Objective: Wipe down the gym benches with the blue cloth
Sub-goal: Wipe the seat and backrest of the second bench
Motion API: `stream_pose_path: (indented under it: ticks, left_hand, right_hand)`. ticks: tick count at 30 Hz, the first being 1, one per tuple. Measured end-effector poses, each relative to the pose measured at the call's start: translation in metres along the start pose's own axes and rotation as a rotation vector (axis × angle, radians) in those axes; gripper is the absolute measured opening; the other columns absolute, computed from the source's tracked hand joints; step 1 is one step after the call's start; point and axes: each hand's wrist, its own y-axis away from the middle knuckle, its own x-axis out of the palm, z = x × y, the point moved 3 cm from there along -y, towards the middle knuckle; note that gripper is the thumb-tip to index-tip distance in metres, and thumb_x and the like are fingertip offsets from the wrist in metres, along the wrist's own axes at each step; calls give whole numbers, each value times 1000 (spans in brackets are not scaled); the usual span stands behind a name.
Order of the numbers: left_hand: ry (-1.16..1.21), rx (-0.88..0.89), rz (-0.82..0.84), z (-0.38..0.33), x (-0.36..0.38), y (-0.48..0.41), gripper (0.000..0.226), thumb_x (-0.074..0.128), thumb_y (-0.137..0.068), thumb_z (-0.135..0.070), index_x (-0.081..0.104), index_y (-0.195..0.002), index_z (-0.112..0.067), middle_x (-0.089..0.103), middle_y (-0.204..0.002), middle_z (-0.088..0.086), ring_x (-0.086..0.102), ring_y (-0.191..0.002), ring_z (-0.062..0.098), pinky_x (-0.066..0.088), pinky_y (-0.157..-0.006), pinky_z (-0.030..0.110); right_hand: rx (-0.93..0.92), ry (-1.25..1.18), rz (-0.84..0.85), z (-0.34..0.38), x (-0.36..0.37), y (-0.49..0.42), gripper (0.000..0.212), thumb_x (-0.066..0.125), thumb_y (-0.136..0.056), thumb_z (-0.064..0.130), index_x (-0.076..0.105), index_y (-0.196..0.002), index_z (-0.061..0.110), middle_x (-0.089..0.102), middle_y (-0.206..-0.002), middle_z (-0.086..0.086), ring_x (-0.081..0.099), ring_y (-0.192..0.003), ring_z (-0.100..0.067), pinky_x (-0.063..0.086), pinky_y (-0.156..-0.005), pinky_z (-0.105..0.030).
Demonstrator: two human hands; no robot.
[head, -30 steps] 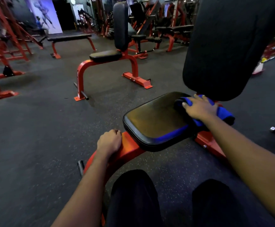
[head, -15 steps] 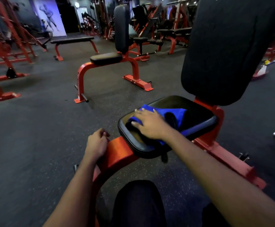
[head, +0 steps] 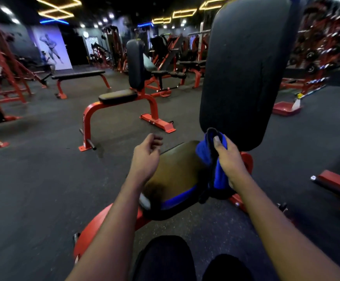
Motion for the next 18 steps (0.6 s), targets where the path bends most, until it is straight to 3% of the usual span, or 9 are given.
stream_pose_path:
  ticks: [3, 5, 6, 8, 10, 13, 15, 18]
  left_hand:
    - [-2, 112, 242, -27, 24, -16, 55, 61, -89, -8, 49, -136, -33, 56, -134, -8, 51, -119, 3, 41, -98, 22]
    - [-10, 186, 344, -37, 38, -24, 54, 65, -91, -24, 44, -140, -36, 51, -140, -14, 46, -125, 1, 35, -96, 14]
    - [-26, 222, 364, -41, 46, -30, 47, 66, -91, -30, 49, -135, -33, 56, -134, -13, 50, -121, 2, 36, -91, 14]
    - [-62, 265, 367, -47, 61, -39, 30, 67, -91, -34, 55, -117, -28, 64, -109, -10, 59, -93, 1, 42, -79, 22]
    - [-100, 286, 360, -50, 70, -49, 19, 67, -91, -31, 55, -103, -23, 63, -89, -6, 55, -69, 4, 46, -67, 34]
    - [-144, 390, 363, -66, 85, -72, 14, 65, -90, -25, 53, -94, -21, 61, -83, -2, 56, -77, 15, 47, -71, 43]
    - [-134, 489, 324, -81, 92, -87, 14, 66, -89, -24, 53, -91, -21, 58, -85, -7, 53, -82, 10, 44, -73, 36]
    - [-145, 696, 302, -109, 112, -115, 16, 68, -86, -30, 56, -92, -21, 56, -89, -6, 52, -88, 12, 41, -77, 31]
  right_hand:
    - [-74, -157, 63, 29, -3, -15, 19, 50, -103, 26, 65, -112, 16, 70, -104, 5, 64, -101, -4, 46, -94, -24]
    - [-176, -101, 50, 46, -6, -23, 17, 47, -104, 13, 61, -99, 20, 64, -90, 10, 59, -85, 7, 44, -83, -14]
    - [-218, -64, 14, 51, -9, -29, 19, 47, -103, 9, 59, -95, 21, 62, -87, 9, 57, -81, 10, 43, -80, -12]
    - [-246, -30, -33, 55, -17, -40, 22, 49, -102, 4, 56, -90, 21, 61, -84, 6, 57, -76, 10, 44, -76, -11]
    - [-224, -16, -31, 55, -24, -43, 22, 50, -101, 4, 59, -88, 19, 62, -81, 6, 58, -73, 9, 45, -72, -11]
    - [-185, -38, -124, 55, -50, -45, 19, 52, -100, 2, 66, -90, 12, 67, -78, 5, 61, -70, 4, 47, -67, -13]
    - [-170, -79, -229, 59, -75, -47, 18, 50, -99, 1, 67, -92, 4, 68, -74, 0, 61, -63, 0, 47, -59, -13]
    - [-201, -79, -423, 71, -113, -57, 25, 46, -101, 8, 65, -86, 9, 71, -67, -1, 62, -54, -7, 44, -51, -15]
